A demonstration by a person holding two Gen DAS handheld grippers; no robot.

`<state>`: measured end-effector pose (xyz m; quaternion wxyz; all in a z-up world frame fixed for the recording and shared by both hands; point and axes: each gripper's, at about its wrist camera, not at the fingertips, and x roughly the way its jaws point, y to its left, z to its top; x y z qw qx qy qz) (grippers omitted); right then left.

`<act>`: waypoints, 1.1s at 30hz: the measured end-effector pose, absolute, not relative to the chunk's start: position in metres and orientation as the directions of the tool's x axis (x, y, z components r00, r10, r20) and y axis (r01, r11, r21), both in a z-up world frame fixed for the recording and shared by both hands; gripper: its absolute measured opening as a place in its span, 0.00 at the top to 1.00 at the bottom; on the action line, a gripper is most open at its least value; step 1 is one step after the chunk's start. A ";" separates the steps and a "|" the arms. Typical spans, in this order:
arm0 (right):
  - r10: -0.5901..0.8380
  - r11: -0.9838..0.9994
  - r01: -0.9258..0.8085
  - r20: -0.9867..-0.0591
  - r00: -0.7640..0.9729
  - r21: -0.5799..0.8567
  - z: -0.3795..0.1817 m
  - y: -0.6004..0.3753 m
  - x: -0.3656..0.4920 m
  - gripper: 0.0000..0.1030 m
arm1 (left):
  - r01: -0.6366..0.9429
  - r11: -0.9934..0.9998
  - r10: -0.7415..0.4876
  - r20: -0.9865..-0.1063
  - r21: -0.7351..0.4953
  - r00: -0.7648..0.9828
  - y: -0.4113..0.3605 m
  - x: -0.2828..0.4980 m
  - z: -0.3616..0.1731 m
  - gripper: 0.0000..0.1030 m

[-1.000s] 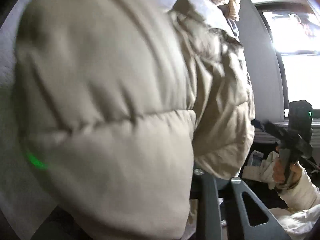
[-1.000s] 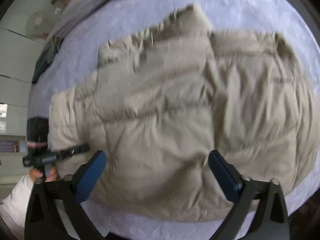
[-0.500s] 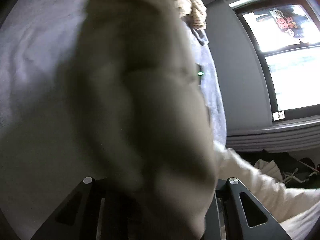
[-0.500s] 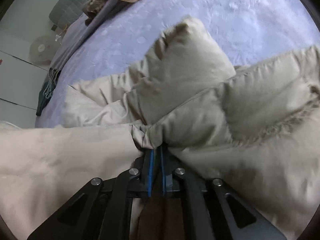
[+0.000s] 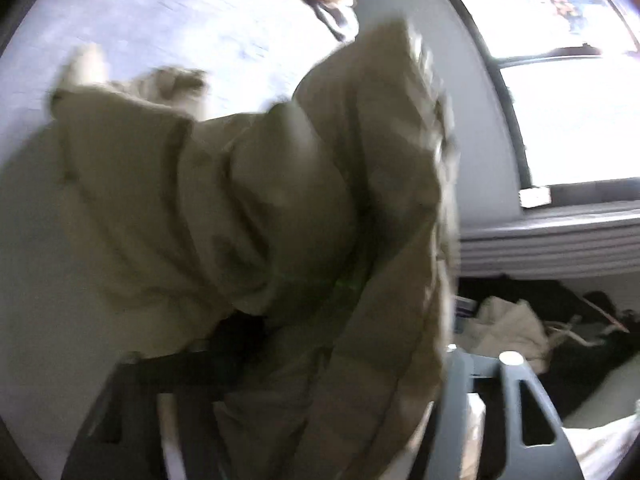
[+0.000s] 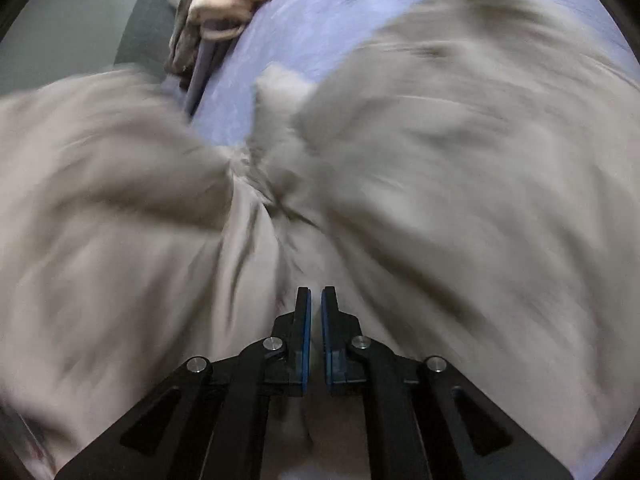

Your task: Fold large clothes

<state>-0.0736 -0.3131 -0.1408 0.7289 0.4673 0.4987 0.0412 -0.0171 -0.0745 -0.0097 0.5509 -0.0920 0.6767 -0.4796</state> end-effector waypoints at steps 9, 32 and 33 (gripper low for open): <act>0.443 0.588 0.461 -0.741 0.504 0.665 -0.117 -0.336 -0.189 0.37 | 0.475 0.464 -0.583 -0.661 -0.748 -0.472 -0.166 -0.018 -0.076 0.27; 0.136 0.816 0.429 -0.850 0.509 0.387 -0.063 -0.327 -0.167 0.86 | 0.608 0.773 -0.405 -0.879 -0.182 0.252 -0.129 0.049 -0.056 0.27; 0.126 0.815 0.438 -0.853 0.507 0.380 -0.061 -0.329 -0.168 0.86 | 0.610 0.774 -0.398 -0.880 -0.171 0.259 -0.137 0.047 -0.060 0.27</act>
